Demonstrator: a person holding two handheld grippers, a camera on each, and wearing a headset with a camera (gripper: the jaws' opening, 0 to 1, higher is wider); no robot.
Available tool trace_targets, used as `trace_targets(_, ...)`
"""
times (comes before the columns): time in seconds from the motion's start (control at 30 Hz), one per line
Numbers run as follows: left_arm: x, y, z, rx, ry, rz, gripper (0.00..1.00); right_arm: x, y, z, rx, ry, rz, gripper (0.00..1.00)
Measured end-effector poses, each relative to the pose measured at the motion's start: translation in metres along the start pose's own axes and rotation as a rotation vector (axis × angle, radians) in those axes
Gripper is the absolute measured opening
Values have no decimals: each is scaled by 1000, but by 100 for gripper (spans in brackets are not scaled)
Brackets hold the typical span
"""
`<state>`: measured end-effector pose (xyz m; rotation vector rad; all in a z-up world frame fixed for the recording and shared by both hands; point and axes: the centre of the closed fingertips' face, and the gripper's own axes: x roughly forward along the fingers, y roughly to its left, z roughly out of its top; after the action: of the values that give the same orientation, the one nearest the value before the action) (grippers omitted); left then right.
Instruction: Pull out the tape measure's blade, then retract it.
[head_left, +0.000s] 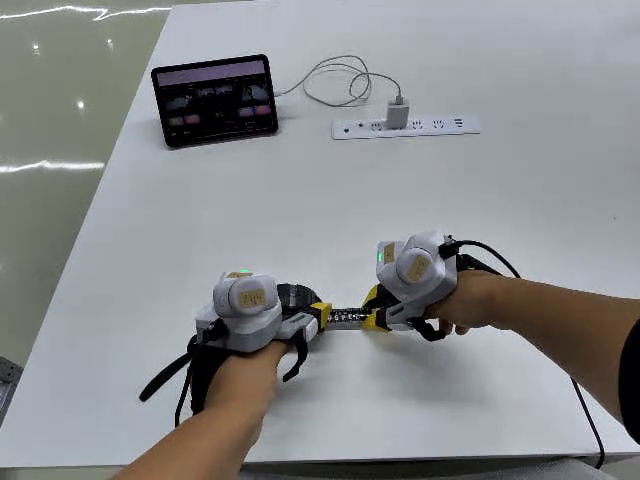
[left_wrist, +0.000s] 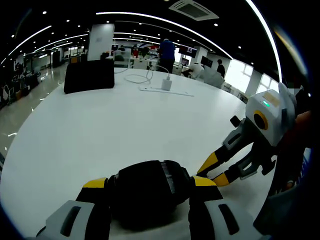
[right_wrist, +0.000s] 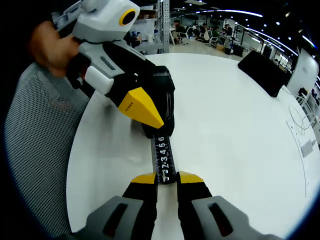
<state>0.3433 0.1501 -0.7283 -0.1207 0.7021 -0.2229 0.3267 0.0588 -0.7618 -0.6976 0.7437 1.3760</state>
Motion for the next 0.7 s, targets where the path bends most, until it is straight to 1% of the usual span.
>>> trace_targets(0.27,-1,0,1,-11,0,-1,59,2,1,5,2,-10,0,10)
trace_targets(0.47,-1,2,2,-31,-6,-11,58,4,1,8,7,-17,-6,10)
trace_targets(0.7,-2,1,2,-26,-1,-22,58,11,5,17,7,-35,2,10)
